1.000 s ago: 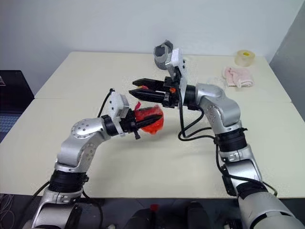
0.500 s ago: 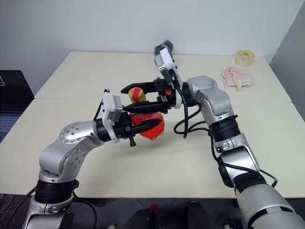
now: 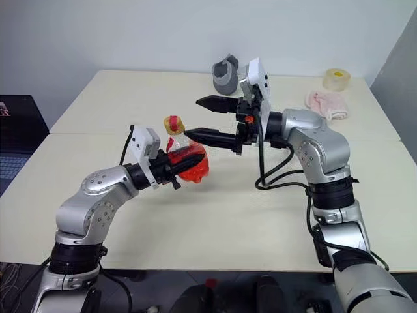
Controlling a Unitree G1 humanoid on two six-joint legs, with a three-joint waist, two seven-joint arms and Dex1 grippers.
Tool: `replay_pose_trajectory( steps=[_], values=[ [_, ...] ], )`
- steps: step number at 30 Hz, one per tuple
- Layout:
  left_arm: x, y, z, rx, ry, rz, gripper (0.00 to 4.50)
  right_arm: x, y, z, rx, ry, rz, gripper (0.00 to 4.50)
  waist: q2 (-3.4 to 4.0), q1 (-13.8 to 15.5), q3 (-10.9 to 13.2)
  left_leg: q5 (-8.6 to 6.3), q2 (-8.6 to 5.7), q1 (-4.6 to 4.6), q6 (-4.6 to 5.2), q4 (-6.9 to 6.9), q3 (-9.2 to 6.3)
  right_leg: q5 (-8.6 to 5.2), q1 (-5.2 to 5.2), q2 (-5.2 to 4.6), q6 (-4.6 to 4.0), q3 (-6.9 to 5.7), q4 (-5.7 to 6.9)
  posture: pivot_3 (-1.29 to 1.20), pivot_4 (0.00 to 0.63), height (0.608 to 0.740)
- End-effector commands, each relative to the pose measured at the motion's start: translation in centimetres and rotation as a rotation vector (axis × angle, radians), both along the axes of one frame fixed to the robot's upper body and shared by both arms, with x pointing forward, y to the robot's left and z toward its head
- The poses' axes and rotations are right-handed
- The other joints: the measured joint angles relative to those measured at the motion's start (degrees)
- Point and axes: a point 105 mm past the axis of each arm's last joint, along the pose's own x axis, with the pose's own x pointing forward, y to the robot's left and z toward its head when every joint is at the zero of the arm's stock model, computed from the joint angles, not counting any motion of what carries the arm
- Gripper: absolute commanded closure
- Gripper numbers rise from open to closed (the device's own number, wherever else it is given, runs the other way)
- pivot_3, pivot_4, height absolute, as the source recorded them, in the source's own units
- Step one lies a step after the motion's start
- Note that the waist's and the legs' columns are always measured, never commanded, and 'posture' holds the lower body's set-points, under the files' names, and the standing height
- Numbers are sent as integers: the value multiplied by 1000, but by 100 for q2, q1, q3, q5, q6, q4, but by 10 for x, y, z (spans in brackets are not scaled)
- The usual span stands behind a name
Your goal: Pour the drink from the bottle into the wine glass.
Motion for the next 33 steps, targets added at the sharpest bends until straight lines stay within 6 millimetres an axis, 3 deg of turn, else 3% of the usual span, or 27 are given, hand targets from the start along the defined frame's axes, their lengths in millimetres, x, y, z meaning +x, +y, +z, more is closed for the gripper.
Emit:
replay_pose_trajectory(
  steps=[1,13,28,33],
  values=[
    [12,-7,18,-1,-105,13,3494,3,4,14,48,-42,-120,0,0,6,0,0,-1,0,0,0,0,0,0,0,0,0,-1,0,150,740],
    [24,-26,19,13,-136,-40,3494,15,31,0,56,-52,-210,0,0,-30,0,0,-2,-3,-1,-1,6,0,-9,2,0,4,4,0,150,740],
    [22,-25,19,12,-138,-41,3496,31,35,-8,49,-12,-260,0,0,-32,0,0,-3,-3,-1,0,5,0,-10,3,0,4,7,0,150,740],
    [23,-24,19,12,-142,-35,3496,30,35,-9,52,4,-244,1651,0,-32,0,0,-3,-3,-1,0,5,0,-10,2,0,4,7,0,150,740]
  ],
)
